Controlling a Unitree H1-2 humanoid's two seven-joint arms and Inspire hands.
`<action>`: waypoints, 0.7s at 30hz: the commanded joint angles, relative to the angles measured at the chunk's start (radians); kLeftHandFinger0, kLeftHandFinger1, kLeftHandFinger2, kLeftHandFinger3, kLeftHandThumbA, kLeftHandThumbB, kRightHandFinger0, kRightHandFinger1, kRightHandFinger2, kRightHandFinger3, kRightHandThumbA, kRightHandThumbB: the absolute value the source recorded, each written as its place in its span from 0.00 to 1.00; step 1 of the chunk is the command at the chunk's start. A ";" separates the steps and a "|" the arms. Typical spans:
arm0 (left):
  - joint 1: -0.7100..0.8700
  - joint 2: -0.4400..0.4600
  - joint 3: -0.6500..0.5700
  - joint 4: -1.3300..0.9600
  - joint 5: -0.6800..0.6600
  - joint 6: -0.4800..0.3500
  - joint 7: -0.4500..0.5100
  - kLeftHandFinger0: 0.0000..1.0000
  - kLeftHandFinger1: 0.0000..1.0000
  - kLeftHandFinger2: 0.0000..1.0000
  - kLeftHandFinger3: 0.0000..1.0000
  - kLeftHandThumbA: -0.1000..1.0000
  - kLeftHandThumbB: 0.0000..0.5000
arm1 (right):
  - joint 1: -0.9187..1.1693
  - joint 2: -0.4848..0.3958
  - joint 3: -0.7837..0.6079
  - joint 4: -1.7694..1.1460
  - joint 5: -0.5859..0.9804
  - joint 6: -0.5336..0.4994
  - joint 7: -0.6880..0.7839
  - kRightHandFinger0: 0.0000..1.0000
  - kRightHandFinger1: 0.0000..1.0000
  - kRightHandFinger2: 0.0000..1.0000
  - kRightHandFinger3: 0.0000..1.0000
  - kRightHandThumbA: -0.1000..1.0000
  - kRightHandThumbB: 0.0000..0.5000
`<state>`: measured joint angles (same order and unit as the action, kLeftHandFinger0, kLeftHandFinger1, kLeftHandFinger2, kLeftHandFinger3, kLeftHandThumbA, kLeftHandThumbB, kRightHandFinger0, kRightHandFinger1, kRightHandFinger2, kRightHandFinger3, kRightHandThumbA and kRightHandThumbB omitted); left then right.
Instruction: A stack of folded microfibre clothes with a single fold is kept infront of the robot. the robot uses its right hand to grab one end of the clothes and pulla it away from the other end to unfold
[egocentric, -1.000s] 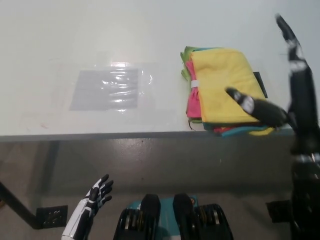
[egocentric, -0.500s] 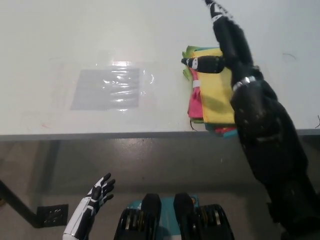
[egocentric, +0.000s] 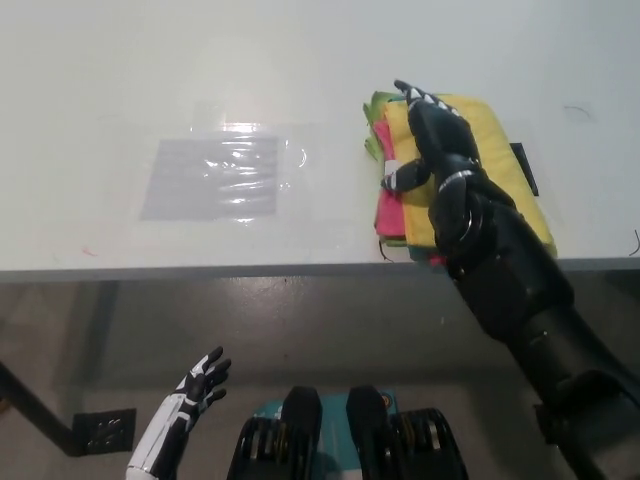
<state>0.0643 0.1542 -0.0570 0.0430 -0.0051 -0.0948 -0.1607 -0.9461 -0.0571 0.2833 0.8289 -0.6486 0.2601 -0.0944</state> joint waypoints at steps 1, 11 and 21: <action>-0.017 0.017 -0.003 -0.023 0.021 -0.024 -0.003 1.00 1.00 1.00 1.00 0.97 0.41 | -0.068 -0.012 -0.009 0.029 0.008 -0.010 -0.087 1.00 1.00 1.00 1.00 1.00 0.54; -0.033 0.015 -0.004 -0.024 0.027 -0.012 -0.005 1.00 1.00 1.00 1.00 0.97 0.43 | -0.046 0.017 -0.059 0.072 0.043 0.121 -0.108 0.96 1.00 1.00 1.00 0.97 0.56; -0.042 0.014 -0.003 -0.028 0.042 -0.003 -0.002 1.00 1.00 1.00 1.00 0.98 0.49 | -0.045 0.016 -0.147 0.116 0.095 0.091 -0.284 0.00 0.01 0.07 0.17 0.01 0.31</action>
<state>0.0342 0.1560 -0.0589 0.0419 0.0293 -0.0929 -0.1612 -0.9569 -0.0366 0.1735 0.9210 -0.5987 0.3458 -0.2760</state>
